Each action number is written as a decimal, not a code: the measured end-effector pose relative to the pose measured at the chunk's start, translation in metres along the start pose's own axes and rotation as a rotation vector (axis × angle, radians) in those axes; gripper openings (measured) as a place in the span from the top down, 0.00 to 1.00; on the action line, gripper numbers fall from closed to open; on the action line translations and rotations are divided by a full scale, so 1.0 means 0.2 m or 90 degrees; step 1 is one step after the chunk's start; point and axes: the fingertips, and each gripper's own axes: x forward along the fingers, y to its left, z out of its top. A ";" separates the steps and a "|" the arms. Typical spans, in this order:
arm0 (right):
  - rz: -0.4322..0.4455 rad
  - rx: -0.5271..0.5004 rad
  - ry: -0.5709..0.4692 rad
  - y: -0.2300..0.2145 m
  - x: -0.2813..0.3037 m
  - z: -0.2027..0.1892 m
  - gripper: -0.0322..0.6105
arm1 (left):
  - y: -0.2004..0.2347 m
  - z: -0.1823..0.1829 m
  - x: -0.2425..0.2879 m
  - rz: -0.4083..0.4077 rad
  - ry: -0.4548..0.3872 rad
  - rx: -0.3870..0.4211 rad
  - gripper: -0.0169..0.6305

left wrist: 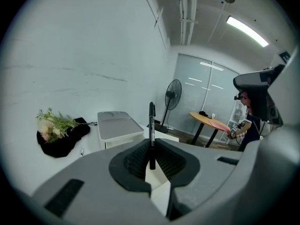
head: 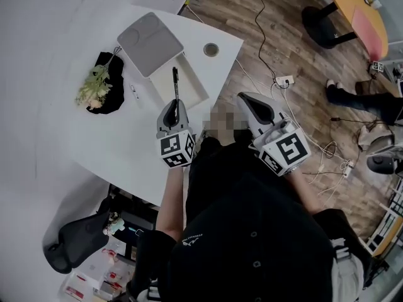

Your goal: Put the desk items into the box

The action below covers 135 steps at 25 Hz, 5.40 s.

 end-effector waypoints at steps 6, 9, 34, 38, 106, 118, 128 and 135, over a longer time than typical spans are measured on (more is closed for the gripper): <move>-0.024 0.005 0.011 -0.03 0.01 -0.02 0.95 | 0.07 -0.14 0.13 0.002 0.067 -0.038 0.91; -0.038 0.007 0.012 -0.06 0.02 -0.02 0.95 | 0.10 -0.19 0.19 0.005 0.090 -0.048 0.91; -0.102 0.018 0.022 -0.13 -0.01 -0.07 0.95 | 0.18 -0.55 0.48 0.058 0.297 -0.106 0.91; -0.102 0.018 0.022 -0.12 -0.01 -0.07 0.95 | 0.19 -0.57 0.49 0.065 0.317 -0.104 0.91; 0.324 -0.024 0.013 0.10 -0.24 -0.02 0.95 | -0.67 0.38 -0.77 0.145 -0.259 0.041 0.96; 0.382 -0.047 0.002 0.06 -0.39 -0.02 0.95 | -0.87 0.31 -0.92 0.218 -0.295 0.020 0.96; 0.364 -0.052 0.004 -0.06 -0.48 -0.05 0.95 | -1.00 0.28 -0.83 0.198 -0.294 0.019 0.96; 0.358 -0.062 -0.020 -0.10 -0.52 0.02 0.95 | -1.03 0.38 -0.84 0.196 -0.312 0.040 0.96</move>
